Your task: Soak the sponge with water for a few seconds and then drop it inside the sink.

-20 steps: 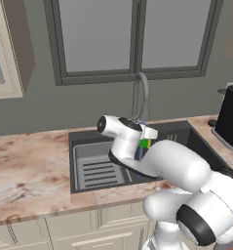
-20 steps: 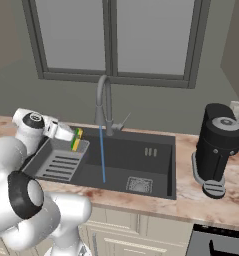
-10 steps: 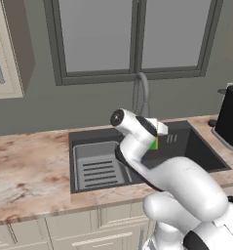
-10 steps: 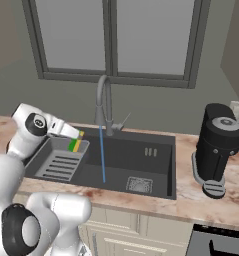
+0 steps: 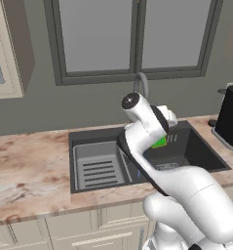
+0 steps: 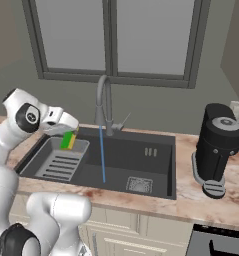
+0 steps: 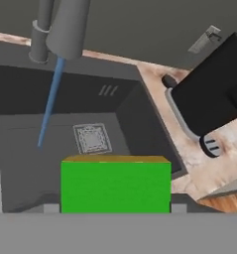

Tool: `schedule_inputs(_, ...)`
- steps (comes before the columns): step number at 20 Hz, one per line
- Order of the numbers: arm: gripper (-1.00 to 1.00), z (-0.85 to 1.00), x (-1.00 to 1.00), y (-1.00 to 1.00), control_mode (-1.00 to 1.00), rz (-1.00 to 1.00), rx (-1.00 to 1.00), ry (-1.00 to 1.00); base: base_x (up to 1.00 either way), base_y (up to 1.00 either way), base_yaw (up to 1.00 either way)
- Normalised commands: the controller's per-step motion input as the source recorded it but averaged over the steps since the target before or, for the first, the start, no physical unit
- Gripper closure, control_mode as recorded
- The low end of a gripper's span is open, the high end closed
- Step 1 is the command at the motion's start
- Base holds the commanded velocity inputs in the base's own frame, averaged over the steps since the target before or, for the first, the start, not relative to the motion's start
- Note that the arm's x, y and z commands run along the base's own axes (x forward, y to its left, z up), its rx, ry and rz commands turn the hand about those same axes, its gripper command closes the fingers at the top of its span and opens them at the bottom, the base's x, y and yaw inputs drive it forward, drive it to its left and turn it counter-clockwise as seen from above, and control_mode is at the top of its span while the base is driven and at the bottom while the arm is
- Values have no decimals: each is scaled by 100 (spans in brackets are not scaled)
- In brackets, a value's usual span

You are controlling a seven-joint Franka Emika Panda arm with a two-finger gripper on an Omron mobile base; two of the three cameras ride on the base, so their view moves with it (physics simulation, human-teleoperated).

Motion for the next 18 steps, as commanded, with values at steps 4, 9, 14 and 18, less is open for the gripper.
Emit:
schedule_inputs(4, 100, 14, -34, 6, -100, 16, 2, 24, 0, 0, 0)
schedule_inputs(9, 100, 0, -19, -31, -100, 6, 13, 15, 0, 0, 0)
schedule_inputs(14, 100, 1, -5, -48, -100, -1, 15, 8, 0, 0, 0)
schedule_inputs(18, 100, 2, 0, -61, -100, -8, 15, 8, 0, 0, 0)
